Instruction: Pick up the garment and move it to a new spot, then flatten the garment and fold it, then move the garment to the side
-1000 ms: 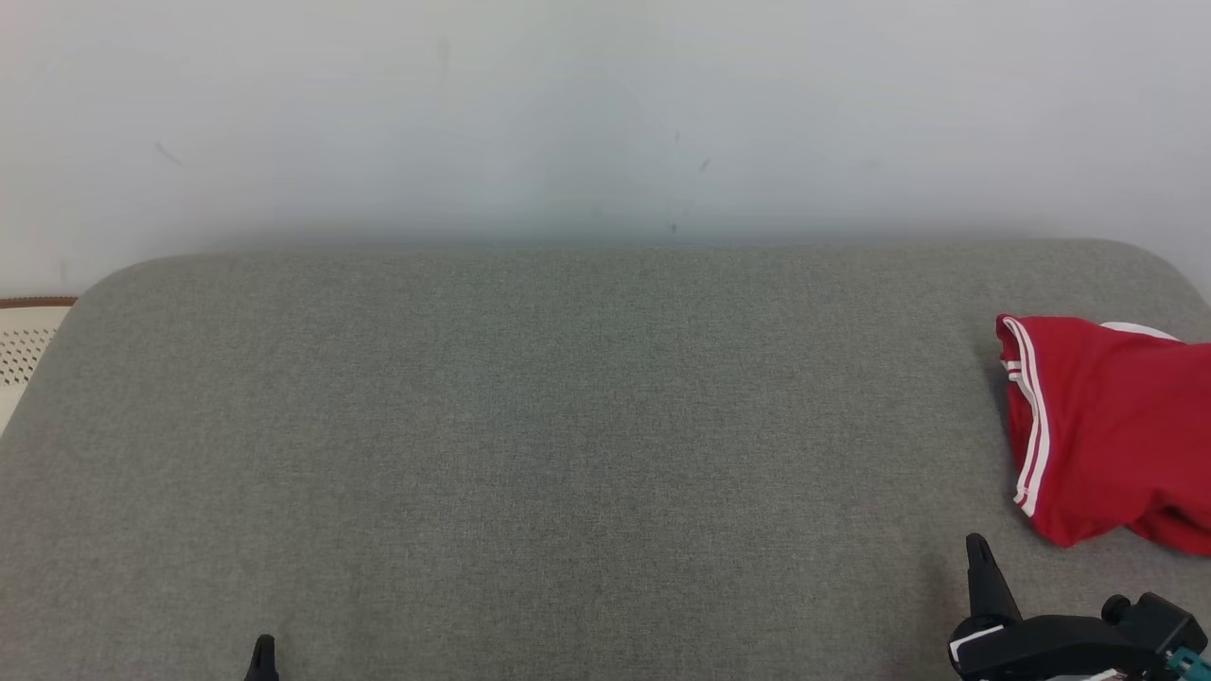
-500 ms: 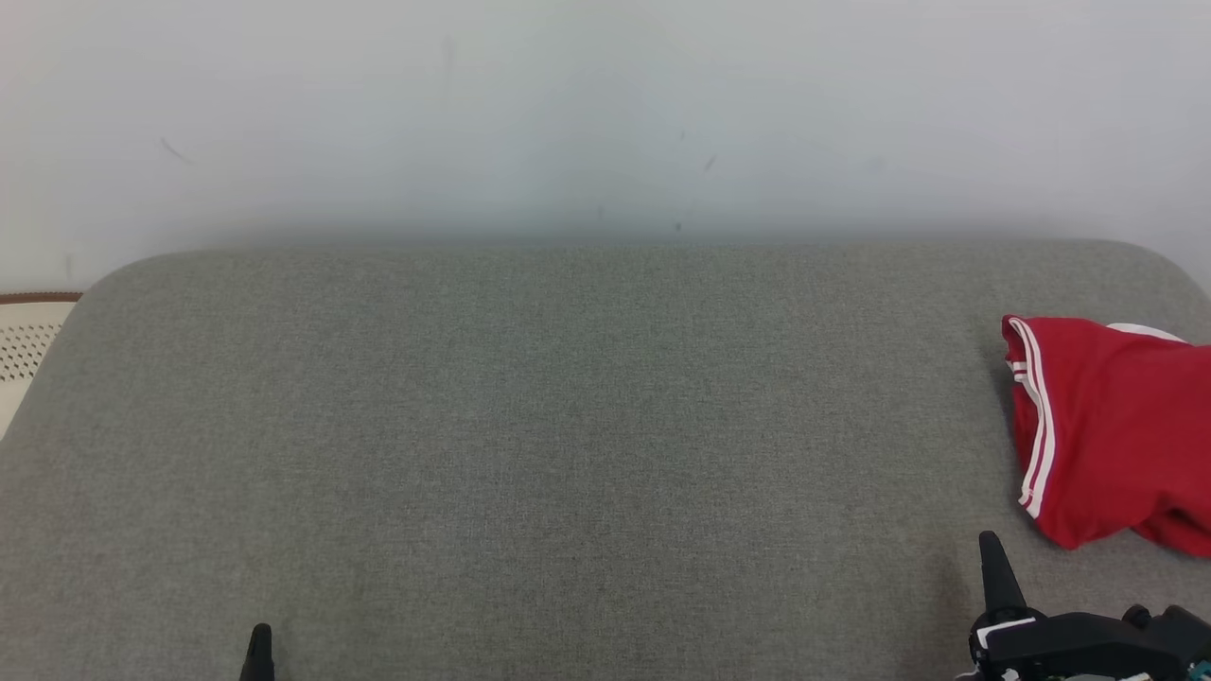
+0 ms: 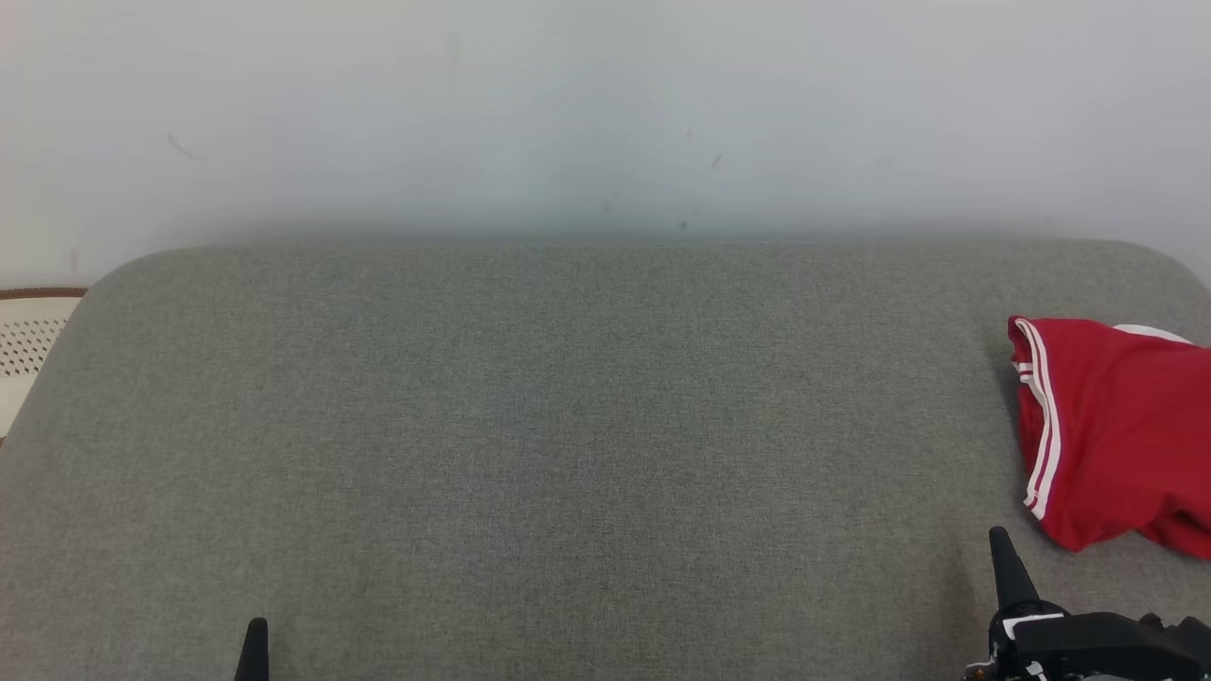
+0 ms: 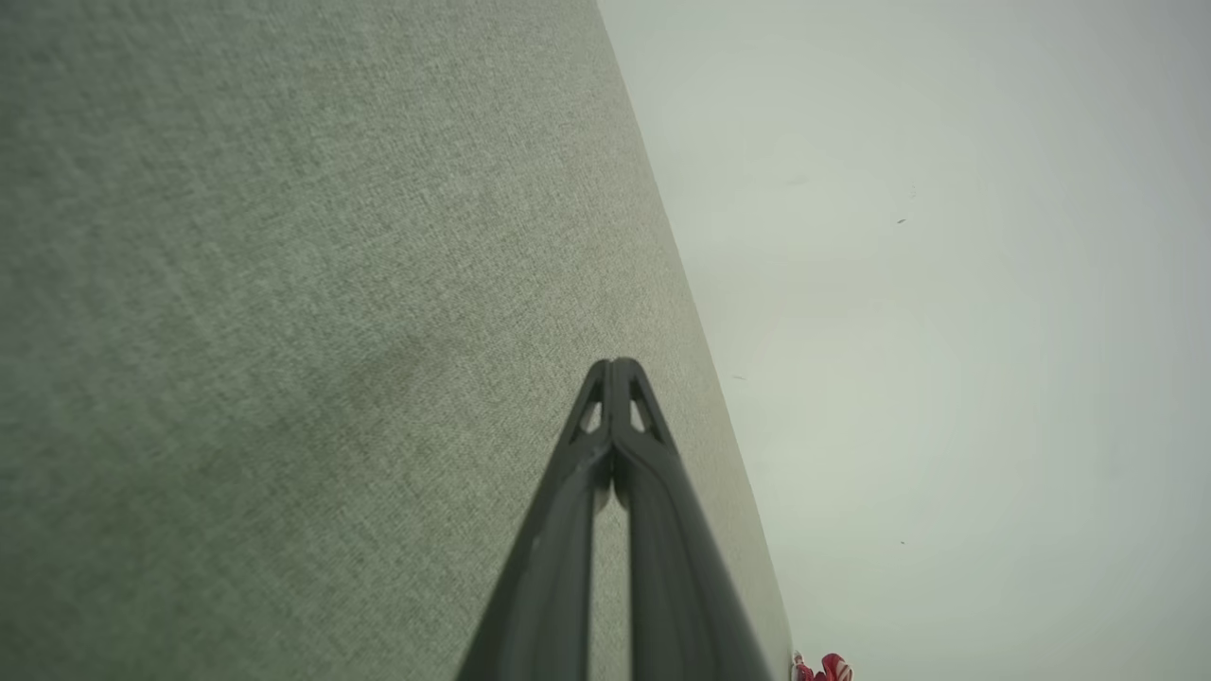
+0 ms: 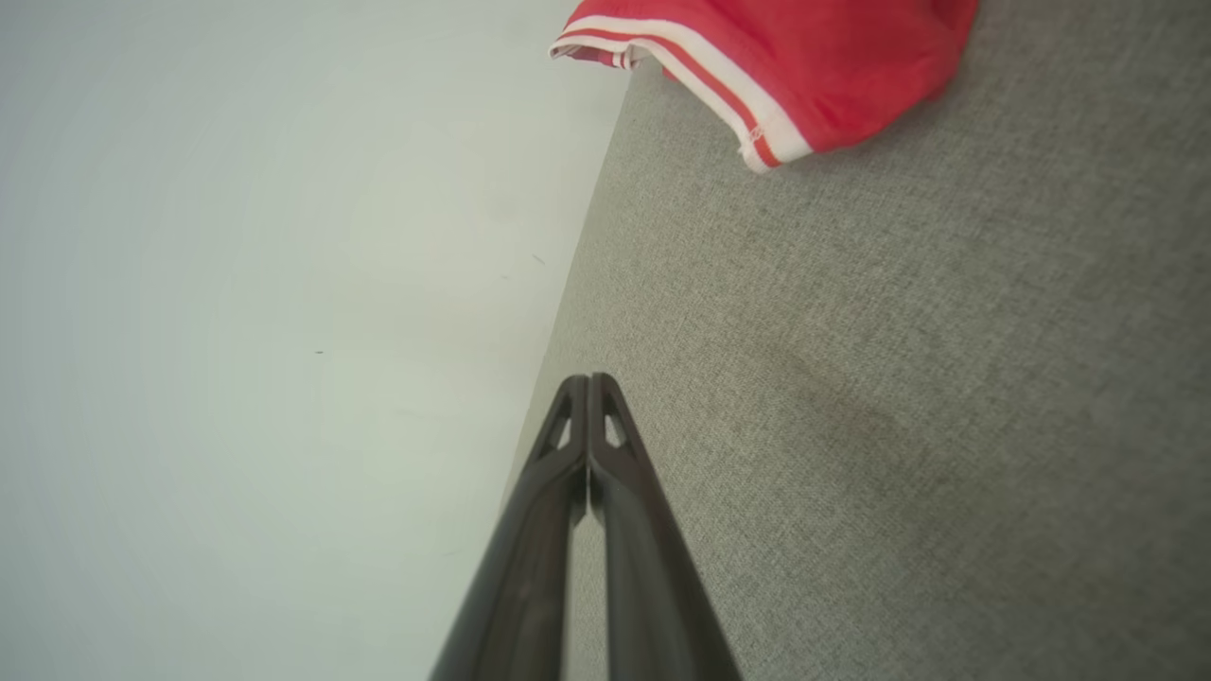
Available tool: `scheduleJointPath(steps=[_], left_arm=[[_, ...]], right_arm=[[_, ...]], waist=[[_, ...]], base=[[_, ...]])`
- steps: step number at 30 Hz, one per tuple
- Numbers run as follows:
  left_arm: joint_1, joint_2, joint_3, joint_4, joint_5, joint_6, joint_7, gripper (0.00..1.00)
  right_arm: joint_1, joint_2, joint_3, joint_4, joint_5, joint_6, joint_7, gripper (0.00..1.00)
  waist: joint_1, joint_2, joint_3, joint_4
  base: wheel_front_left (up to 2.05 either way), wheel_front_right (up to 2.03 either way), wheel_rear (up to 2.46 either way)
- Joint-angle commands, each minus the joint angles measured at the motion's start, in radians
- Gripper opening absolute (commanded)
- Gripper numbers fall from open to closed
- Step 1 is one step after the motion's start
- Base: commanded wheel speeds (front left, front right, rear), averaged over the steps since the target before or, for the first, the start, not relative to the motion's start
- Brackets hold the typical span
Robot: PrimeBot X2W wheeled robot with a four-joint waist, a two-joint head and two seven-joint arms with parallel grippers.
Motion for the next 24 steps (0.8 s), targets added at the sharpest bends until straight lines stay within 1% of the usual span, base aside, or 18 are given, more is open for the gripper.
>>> scheduleJointPath(steps=[1,24], left_arm=[[-0.016,0.008,0.007,-0.011,-0.036,-0.009,0.01,0.0],[-0.023,0.009,0.016,-0.02,-0.234,-0.027,0.06,0.0]], right_arm=[[0.006,0.002,-0.009,-0.013,0.037,0.0,0.009,0.0],[0.013,0.013,-0.052,-0.038,0.232,0.0,0.06,0.0]], waist=[[0.0,0.0,0.0,0.001],[0.0,0.0,0.004,0.011]], base=[[0.0,0.0,0.0],[0.0,0.0,0.0]])
